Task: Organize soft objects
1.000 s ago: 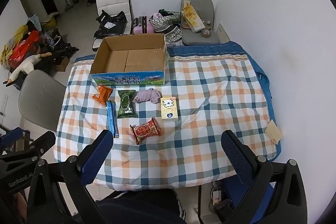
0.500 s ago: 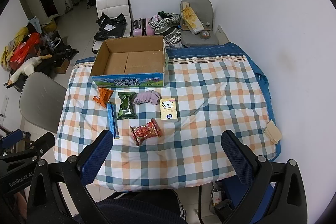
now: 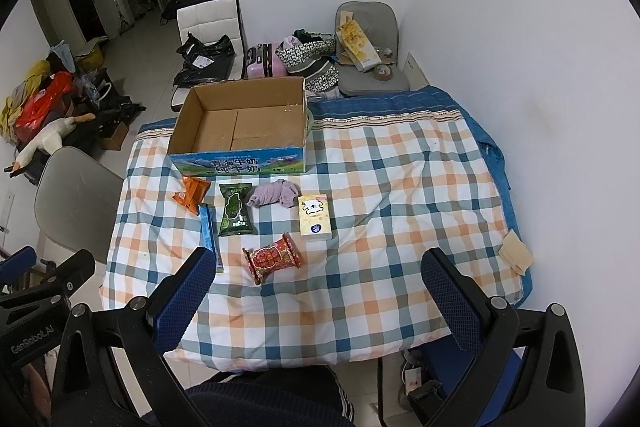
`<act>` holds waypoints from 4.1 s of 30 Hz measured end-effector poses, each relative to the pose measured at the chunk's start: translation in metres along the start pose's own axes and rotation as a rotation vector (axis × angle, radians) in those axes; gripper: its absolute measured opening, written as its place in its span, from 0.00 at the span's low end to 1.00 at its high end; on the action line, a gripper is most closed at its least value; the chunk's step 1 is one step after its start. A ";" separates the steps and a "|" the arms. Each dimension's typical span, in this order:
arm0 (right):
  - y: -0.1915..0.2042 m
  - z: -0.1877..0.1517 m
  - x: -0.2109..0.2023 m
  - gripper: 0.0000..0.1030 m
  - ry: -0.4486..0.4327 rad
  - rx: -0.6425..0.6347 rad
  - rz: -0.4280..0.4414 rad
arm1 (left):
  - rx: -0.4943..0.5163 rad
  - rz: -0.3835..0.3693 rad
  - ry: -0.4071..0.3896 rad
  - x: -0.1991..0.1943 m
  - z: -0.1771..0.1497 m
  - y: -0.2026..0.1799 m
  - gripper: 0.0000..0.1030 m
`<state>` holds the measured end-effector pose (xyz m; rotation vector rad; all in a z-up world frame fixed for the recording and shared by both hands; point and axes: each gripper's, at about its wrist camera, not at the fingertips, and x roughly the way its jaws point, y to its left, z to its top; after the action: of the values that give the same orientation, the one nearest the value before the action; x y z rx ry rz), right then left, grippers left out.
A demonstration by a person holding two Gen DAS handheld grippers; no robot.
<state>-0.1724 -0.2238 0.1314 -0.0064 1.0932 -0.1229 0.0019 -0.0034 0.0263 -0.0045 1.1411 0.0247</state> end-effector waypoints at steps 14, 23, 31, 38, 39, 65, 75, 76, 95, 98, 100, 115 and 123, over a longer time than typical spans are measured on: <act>-0.002 0.010 -0.001 1.00 -0.012 0.001 -0.003 | -0.007 0.002 -0.035 -0.004 0.002 0.004 1.00; -0.001 0.012 -0.003 1.00 -0.018 0.003 -0.005 | -0.006 0.003 -0.038 -0.004 0.002 0.004 1.00; 0.000 0.019 -0.003 1.00 -0.022 0.003 -0.006 | -0.010 0.005 -0.049 -0.006 0.013 0.003 1.00; 0.000 0.016 -0.004 1.00 -0.028 0.004 -0.008 | -0.011 0.004 -0.049 -0.006 0.009 0.005 1.00; 0.000 0.020 -0.003 1.00 -0.028 0.005 -0.008 | -0.012 0.002 -0.050 -0.006 0.009 0.005 1.00; 0.005 0.067 0.055 1.00 0.051 0.030 -0.006 | -0.072 -0.031 0.007 0.057 0.042 0.009 1.00; -0.010 0.105 0.249 1.00 0.281 0.068 0.012 | -0.068 -0.013 0.231 0.237 0.057 0.003 1.00; -0.011 0.106 0.271 1.00 0.309 0.063 0.014 | -0.058 -0.026 0.260 0.256 0.058 -0.001 1.00; 0.009 0.140 0.554 0.98 0.629 0.093 0.070 | 0.014 -0.062 0.578 0.457 0.048 -0.053 0.69; 0.010 0.139 0.571 0.97 0.653 0.102 0.090 | 0.001 -0.080 0.595 0.469 0.043 -0.052 0.59; 0.008 0.141 0.585 0.93 0.667 0.105 0.098 | -0.001 -0.090 0.598 0.474 0.039 -0.053 0.52; 0.039 0.142 0.630 0.66 0.687 0.109 0.104 | -0.001 -0.041 0.514 0.425 0.014 -0.043 0.34; 0.057 0.108 0.603 0.64 0.636 0.099 0.164 | -0.037 -0.054 0.466 0.360 -0.015 -0.033 0.33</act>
<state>0.2018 -0.2350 -0.3562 0.2243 1.7156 -0.0290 0.1390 -0.0300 -0.3077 -0.0770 1.6063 -0.0044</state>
